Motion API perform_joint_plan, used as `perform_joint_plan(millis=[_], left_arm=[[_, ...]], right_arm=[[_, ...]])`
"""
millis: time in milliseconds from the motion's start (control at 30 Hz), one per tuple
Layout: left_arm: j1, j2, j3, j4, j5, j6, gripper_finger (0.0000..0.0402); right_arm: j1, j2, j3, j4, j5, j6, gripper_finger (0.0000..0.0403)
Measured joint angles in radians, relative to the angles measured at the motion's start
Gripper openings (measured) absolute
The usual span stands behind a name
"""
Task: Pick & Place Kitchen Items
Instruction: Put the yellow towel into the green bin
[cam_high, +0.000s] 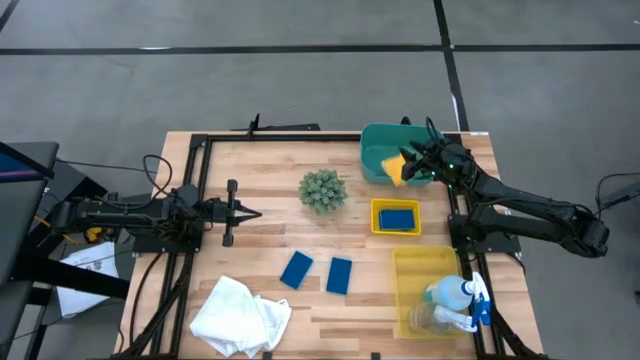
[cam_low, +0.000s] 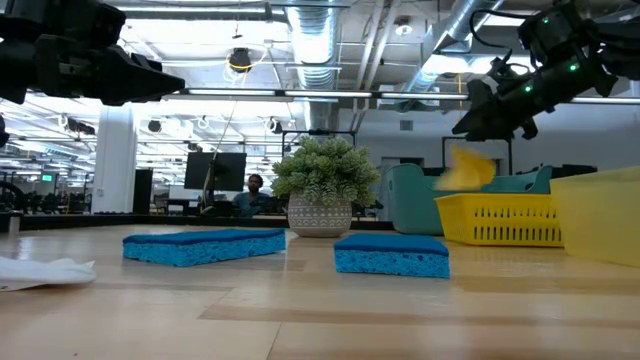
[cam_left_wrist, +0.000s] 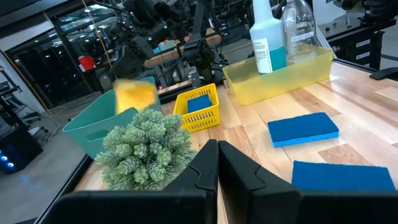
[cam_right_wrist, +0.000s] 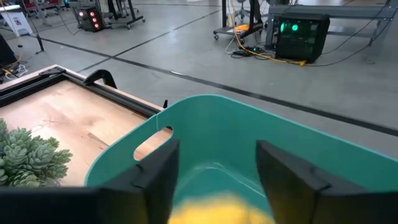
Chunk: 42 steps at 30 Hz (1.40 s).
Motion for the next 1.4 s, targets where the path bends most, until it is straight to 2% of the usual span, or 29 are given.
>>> perform_joint_plan(millis=[133,267,533,667,867,933,1133,1400], left_arm=[[0.000,0.000,0.000,0.000,0.000,0.000,0.0007],[0.000,0.000,0.000,0.000,0.000,0.000,0.0007],[0.000,0.000,0.000,-0.003,0.000,0.000,0.0007],[0.000,0.001,0.000,-0.004,0.000,0.000,0.0007],[0.000,0.001,0.000,-0.004,0.000,0.000,0.0007],[0.000,0.001,0.000,-0.004,0.000,0.000,0.0007],[0.000,0.001,0.000,-0.005,0.000,-0.004,0.0007],[0.000,0.001,0.000,-0.008,0.000,-0.004,0.0007]], right_arm=[[0.000,0.000,0.000,0.004,-0.001,0.006,0.0243],[0.000,0.000,0.000,0.004,-0.001,0.004,0.0266],[0.000,0.000,0.000,0.004,-0.011,0.001,0.0268],[0.000,-0.001,0.006,-0.022,-0.136,0.020,0.0268],[0.009,-0.001,0.094,-0.360,-0.236,0.153,0.0268],[0.032,-0.001,0.115,-0.416,-0.246,0.207,0.0268],[0.106,0.001,0.134,-0.449,-0.246,0.296,0.0268],[0.127,0.000,0.160,-0.572,-0.124,0.345,0.0268]])
